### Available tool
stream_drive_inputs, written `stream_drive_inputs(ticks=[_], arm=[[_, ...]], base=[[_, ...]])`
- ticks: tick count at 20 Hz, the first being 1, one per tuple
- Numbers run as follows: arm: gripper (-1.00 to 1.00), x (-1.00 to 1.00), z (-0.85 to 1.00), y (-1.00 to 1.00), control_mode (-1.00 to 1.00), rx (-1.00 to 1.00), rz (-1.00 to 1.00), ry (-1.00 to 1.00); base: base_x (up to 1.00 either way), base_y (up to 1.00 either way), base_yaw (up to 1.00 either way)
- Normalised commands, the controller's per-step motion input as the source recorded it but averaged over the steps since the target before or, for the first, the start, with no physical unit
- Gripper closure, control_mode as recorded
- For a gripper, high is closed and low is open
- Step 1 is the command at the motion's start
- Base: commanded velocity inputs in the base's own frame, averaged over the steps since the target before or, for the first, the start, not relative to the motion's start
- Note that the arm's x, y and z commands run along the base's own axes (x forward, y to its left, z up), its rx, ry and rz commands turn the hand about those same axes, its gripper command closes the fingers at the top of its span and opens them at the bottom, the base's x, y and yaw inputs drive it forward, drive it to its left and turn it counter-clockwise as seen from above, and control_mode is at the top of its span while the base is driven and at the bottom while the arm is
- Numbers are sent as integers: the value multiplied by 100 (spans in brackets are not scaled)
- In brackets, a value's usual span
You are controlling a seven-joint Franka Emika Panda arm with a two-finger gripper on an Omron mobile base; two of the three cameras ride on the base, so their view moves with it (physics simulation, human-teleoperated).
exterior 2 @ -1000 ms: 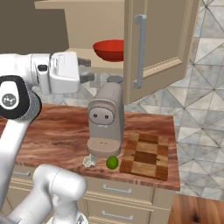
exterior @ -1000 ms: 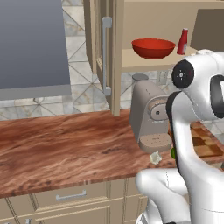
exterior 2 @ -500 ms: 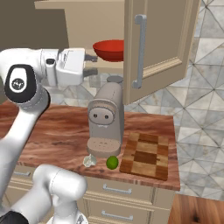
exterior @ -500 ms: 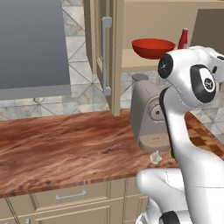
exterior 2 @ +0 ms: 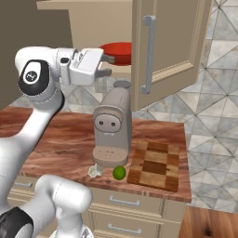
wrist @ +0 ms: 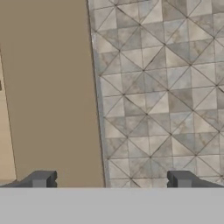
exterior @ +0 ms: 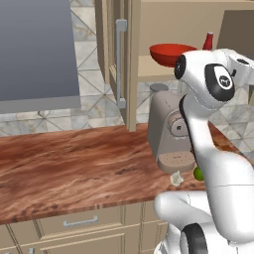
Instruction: Open the cabinet. Place the bowl and condiment on the counter. Then place the lime and garlic on the cutting board.
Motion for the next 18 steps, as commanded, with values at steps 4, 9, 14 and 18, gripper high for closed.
stream_drive_inputs(ticks=[4, 9, 14, 18], arm=[[-100, 24, 0, -6, -100, 0, -12, 0], [-100, 26, -1, -3, -100, 0, -11, 0], [-100, 28, 0, -19, -100, 0, -7, 0], [-100, 16, 0, -28, -100, 0, -5, 0]], base=[[0, 0, 0], [0, 0, 0], [0, 0, 0], [0, 0, 0]])
